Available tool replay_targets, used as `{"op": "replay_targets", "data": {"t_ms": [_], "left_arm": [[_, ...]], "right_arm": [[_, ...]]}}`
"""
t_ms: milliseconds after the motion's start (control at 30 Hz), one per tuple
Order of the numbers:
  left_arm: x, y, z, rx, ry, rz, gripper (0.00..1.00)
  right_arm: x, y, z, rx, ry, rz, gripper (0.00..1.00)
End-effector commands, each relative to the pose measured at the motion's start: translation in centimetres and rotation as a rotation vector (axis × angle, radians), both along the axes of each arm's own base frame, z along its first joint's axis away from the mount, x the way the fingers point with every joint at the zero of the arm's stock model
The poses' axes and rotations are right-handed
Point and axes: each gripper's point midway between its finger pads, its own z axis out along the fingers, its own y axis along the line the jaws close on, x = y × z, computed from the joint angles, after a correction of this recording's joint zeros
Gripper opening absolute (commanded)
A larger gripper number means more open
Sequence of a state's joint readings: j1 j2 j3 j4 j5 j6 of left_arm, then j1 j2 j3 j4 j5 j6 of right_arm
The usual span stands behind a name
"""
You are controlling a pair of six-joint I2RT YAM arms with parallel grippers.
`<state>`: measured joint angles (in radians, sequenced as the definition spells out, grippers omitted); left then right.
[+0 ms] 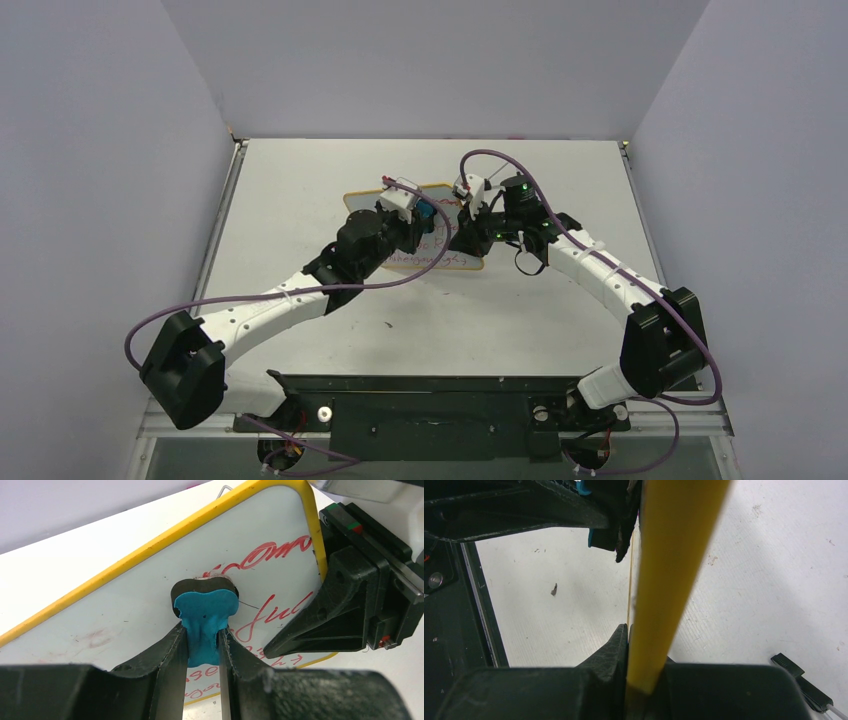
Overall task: Erase the whiteboard
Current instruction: Erase the whiteboard at the center of the board.
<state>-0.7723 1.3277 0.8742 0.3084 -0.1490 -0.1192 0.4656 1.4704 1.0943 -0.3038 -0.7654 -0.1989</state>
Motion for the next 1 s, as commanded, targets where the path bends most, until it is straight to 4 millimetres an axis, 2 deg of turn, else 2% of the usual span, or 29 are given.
{"op": "replay_targets", "data": {"t_ms": [0, 67, 200, 300, 433, 633, 667, 700, 733, 800, 967], "left_arm": [[0.1, -1.3, 3.1, -0.042, -0.076, -0.058, 0.0], [0.6, -0.5, 2.8, -0.041, -0.069, -0.028, 0.0], [2.6, 3.1, 3.0, -0.066, -0.056, 0.073, 0.0], [3.1, 4.2, 3.3, -0.073, -0.054, 0.098, 0.0], [2.7, 3.1, 3.9, -0.09, -0.063, 0.04, 0.0], [0.6, -1.3, 4.5, -0.075, -0.108, -0.093, 0.0], [0.1, -2.1, 4.1, -0.061, -0.102, -0.114, 0.0], [0.1, -2.5, 4.5, -0.053, -0.115, -0.119, 0.0], [0.0, -2.8, 4.0, -0.035, -0.105, -0.118, 0.0], [0.2, -2.7, 4.3, -0.03, -0.111, -0.103, 0.0], [1.6, -0.4, 4.8, -0.04, -0.107, -0.021, 0.0]], "right_arm": [[-3.0, 1.5, 0.0, 0.002, 0.024, 0.147, 0.0], [-3.0, 1.5, -0.1, 0.001, 0.026, 0.147, 0.0], [-3.0, 1.5, -0.1, 0.0, 0.026, 0.148, 0.0], [-3.0, 1.5, -0.2, -0.001, 0.027, 0.148, 0.0], [-3.0, 1.5, -0.3, -0.003, 0.029, 0.148, 0.0], [-3.0, 1.6, -0.5, -0.005, 0.035, 0.15, 0.0], [-3.0, 1.6, -0.5, -0.005, 0.035, 0.15, 0.0], [-2.9, 1.6, -0.4, -0.005, 0.034, 0.148, 0.0], [-3.0, 1.6, -0.4, -0.005, 0.032, 0.148, 0.0], [-3.0, 1.5, -0.3, -0.005, 0.03, 0.147, 0.0], [-3.0, 1.6, -0.2, -0.002, 0.027, 0.15, 0.0]]}}
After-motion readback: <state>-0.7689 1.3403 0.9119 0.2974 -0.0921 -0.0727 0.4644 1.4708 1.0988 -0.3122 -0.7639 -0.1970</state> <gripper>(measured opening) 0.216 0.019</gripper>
